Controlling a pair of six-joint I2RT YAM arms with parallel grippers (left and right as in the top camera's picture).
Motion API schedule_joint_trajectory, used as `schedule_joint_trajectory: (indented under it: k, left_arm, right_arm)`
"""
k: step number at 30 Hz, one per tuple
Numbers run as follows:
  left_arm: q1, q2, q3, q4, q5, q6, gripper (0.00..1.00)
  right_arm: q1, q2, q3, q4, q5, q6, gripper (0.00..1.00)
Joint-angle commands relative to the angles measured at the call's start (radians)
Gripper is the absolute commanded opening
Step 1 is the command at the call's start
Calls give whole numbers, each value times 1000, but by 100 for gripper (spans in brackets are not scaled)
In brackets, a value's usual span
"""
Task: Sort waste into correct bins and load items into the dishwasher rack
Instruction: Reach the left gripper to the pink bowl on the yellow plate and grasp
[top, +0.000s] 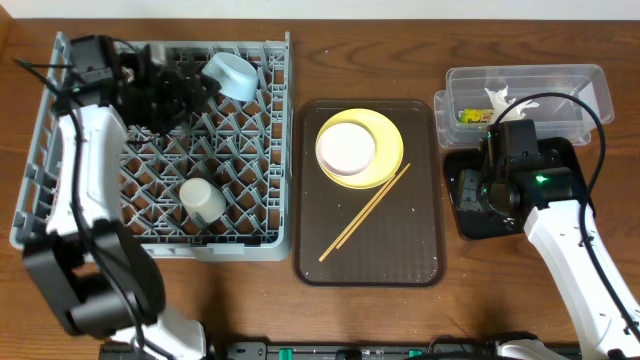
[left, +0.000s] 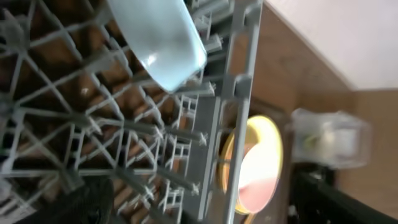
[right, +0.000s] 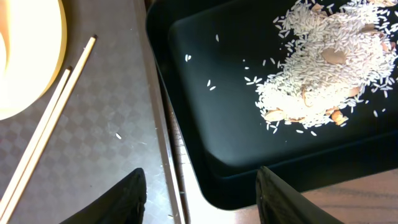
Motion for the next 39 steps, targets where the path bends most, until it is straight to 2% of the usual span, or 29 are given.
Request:
schedule_joint_trajectory:
  k: [1, 9, 11, 14, 19, 26, 28, 31, 36, 39]
  left_arm:
    - [-115, -59, -3, -40, -209, 51, 93]
    - [-491, -60, -3, -64, -494, 59, 93]
    - [-577, -42, -3, -52, -538, 59, 93]
    - [-694, -2, -3, -10, -545, 59, 93]
    - [-804, 90, -3, 78, -546, 59, 93]
    - [-865, 232, -3, 196, -605, 59, 87]
    - [-869, 267, -3, 201, -606, 59, 83]
    - [-870, 306, -3, 198, -605, 59, 71]
    - [-871, 326, -3, 193, -604, 58, 35]
    - [-873, 319, -2, 193, -605, 58, 20]
  right_arm:
    - [-5, -14, 18, -4, 13, -4, 56]
    - [-43, -13, 18, -42, 14, 101, 57]
    - [-68, -13, 18, -53, 14, 109, 58]
    - [-102, -13, 18, -66, 13, 108, 65]
    - [-116, -13, 18, -83, 13, 108, 66]
    - [-116, -13, 18, -84, 13, 108, 66]
    - [-116, -14, 18, -83, 13, 108, 66]
    - [-116, -13, 18, -84, 13, 108, 66]
    - [-116, -13, 18, -84, 13, 108, 66]
    - [-116, -13, 18, -83, 13, 108, 66]
